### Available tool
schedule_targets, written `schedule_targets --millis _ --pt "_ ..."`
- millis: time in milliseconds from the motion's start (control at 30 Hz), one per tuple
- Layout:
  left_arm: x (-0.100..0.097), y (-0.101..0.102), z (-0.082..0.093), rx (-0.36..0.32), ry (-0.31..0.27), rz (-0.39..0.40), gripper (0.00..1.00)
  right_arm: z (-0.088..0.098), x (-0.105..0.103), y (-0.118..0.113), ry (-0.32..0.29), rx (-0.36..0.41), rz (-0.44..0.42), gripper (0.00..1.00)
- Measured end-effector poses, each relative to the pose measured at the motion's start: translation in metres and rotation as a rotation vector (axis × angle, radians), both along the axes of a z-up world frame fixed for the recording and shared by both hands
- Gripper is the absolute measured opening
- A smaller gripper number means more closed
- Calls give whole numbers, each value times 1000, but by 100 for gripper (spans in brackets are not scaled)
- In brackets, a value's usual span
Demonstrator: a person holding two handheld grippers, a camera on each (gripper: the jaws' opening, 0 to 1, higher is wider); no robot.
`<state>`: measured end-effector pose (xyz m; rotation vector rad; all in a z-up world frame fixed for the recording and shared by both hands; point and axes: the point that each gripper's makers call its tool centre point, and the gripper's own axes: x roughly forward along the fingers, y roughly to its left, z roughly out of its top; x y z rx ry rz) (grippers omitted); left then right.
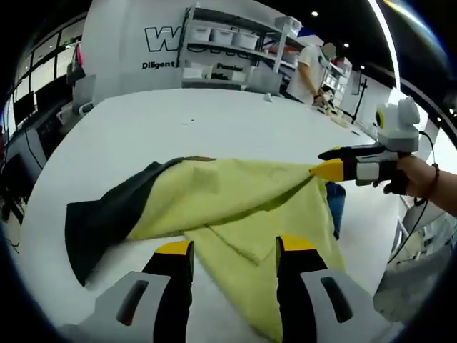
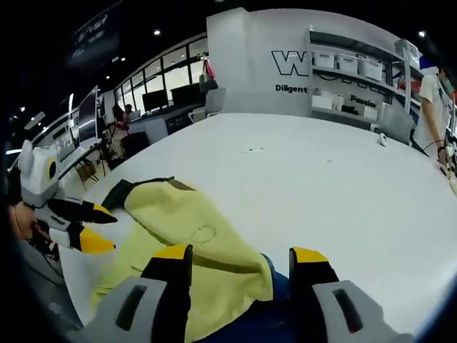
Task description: Fold the garment on the visible template until the final outline fits inside the template.
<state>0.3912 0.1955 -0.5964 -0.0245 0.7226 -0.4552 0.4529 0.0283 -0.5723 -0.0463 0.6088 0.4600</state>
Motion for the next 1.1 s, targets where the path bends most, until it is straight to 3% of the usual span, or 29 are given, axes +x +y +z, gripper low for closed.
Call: schedule_targets --millis 133,433,633,933,1100 --pt "-3 -12 -6 20 12 -31 41 11 11 12 -14 48 9 55" --pt "-6 -18 -23 31 77 11 41 20 36 43 -1 96 63 58" --pt "-3 -23 -25 31 77 14 38 10 47 62 26 103 132 56" --pt "-2 -31 -35 31 105 10 28 -26 58 85 100 48 234 46" --pt "3 -32 -37 20 117 32 21 -43 62 88 164 74 214 36"
